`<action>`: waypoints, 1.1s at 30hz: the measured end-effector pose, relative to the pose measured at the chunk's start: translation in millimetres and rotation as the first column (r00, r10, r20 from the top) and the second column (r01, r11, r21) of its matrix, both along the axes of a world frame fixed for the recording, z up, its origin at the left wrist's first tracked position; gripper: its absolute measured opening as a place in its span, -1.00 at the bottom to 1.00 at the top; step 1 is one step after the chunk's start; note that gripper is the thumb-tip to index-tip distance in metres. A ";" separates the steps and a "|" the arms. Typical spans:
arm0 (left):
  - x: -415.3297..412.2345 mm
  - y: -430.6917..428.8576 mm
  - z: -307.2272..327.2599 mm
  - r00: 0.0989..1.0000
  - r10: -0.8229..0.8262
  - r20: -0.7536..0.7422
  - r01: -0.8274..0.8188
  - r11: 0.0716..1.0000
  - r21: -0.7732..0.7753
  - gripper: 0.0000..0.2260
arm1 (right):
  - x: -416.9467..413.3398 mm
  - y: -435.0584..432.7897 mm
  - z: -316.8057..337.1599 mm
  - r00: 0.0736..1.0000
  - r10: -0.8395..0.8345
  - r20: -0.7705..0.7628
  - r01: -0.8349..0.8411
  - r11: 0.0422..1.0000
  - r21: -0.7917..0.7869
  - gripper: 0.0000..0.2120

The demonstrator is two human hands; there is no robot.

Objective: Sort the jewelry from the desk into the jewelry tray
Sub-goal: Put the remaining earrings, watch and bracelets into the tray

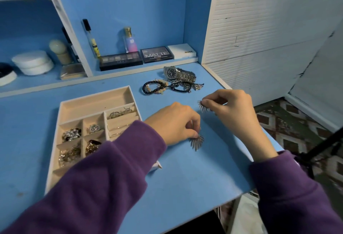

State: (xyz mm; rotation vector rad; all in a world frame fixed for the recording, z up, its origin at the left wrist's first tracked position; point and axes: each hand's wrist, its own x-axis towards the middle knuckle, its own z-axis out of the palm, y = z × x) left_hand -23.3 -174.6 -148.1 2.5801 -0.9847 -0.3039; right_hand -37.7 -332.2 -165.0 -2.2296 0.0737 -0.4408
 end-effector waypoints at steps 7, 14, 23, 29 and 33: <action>-7.4 27.8 15.2 0.997 0.067 0.042 -0.063 0.993 -0.102 -0.96 | -0.7 16.8 -0.3 0.998 0.017 0.056 -0.021 0.997 0.073 -0.94; -34.9 107.8 41.0 0.946 0.306 0.104 -0.267 0.921 -0.283 -0.97 | -1.6 59.4 8.8 0.977 0.182 0.113 -0.198 0.968 0.153 -0.95; -72.3 174.1 28.3 0.921 0.387 0.042 -0.368 0.900 -0.233 -0.97 | -16.1 136.5 20.0 0.848 0.507 0.155 -0.525 0.844 0.112 -0.97; -71.5 170.5 14.4 0.932 0.359 0.057 -0.346 0.924 -0.164 -0.97 | -21.6 151.2 16.2 0.825 0.542 0.163 -0.557 0.828 0.065 -0.94; -70.6 173.5 10.0 0.928 0.371 0.041 -0.363 0.922 -0.139 -0.94 | -26.0 151.6 12.0 0.806 0.562 0.184 -0.571 0.821 -0.004 -0.94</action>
